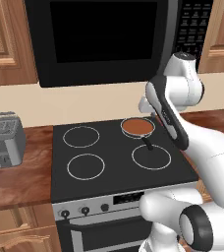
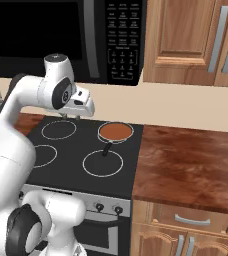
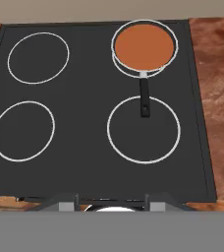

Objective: Retrieve the steak from the fridge and place it on the saucepan with marinade on the stove.

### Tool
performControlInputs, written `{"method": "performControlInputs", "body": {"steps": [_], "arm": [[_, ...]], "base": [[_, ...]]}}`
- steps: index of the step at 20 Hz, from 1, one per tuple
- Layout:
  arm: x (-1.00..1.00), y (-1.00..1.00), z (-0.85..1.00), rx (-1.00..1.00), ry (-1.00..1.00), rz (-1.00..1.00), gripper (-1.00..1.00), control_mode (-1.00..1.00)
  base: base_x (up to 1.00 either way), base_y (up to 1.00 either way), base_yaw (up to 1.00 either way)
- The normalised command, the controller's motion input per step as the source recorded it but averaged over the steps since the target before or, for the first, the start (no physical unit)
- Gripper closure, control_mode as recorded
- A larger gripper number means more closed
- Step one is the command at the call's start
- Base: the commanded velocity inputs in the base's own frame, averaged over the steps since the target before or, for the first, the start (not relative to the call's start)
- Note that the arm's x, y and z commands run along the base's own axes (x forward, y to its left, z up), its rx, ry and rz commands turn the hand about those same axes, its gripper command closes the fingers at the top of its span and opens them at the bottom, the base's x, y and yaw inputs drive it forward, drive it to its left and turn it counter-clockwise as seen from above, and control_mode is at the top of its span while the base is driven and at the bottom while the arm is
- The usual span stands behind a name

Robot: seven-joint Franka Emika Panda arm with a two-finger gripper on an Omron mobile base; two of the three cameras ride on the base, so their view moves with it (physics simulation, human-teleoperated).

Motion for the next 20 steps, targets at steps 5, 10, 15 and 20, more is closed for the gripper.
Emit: {"method": "performControlInputs", "body": {"steps": [5,10,15,20], "arm": [[-0.41,-0.13,0.0,0.0,-0.11,-0.02,-1.0,-1.0],[-0.87,-0.36,0.0,0.0,-0.2,-0.02,-1.0,-1.0],[-0.9,-0.18,0.0,0.0,-0.32,0.0,-1.0,-1.0],[-0.88,-0.03,0.0,0.0,-0.42,0.0,-1.0,-1.0]], "base": [[0.0,0.0,0.0],[0.0,0.0,0.0],[0.0,0.0,0.0],[0.0,0.0,0.0]]}}
